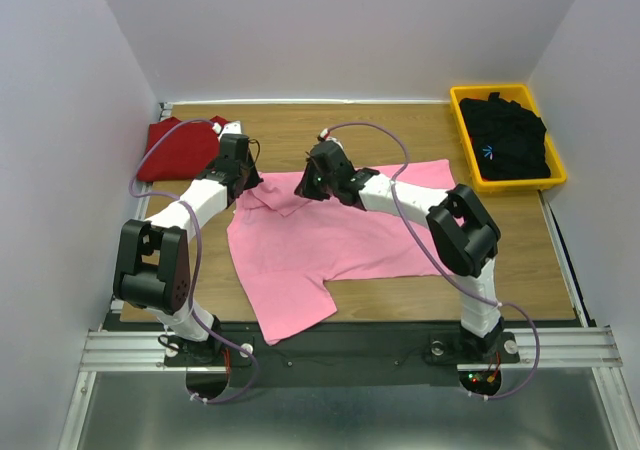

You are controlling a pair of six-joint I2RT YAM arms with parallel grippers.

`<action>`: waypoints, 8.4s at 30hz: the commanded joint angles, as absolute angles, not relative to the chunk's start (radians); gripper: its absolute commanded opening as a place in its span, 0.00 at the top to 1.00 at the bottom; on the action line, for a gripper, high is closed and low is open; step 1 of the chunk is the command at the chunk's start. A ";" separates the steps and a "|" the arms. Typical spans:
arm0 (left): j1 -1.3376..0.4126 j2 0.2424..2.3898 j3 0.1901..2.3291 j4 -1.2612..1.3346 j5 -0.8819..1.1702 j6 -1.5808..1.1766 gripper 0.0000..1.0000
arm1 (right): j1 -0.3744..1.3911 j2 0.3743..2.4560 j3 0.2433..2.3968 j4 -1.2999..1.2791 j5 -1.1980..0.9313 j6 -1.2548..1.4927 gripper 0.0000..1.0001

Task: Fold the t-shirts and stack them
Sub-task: Fold the tshirt

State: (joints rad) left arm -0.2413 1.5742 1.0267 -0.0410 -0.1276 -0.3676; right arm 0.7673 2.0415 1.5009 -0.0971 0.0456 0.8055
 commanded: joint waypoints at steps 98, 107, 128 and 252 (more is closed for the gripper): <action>-0.247 1.134 0.608 -0.203 0.164 -0.667 1.00 | 0.920 1.850 1.402 -0.253 0.038 -0.098 0.98; -0.249 1.095 0.574 -0.232 0.181 -0.680 1.00 | 0.922 1.829 1.390 -0.282 0.012 -0.090 0.98; -0.250 1.080 0.564 -0.219 0.085 -0.683 0.46 | 0.910 1.861 1.335 -0.314 -0.042 -0.040 0.56; -0.048 1.888 1.310 -0.028 -0.160 -0.555 0.92 | -0.103 2.082 1.470 -0.166 0.114 0.448 0.63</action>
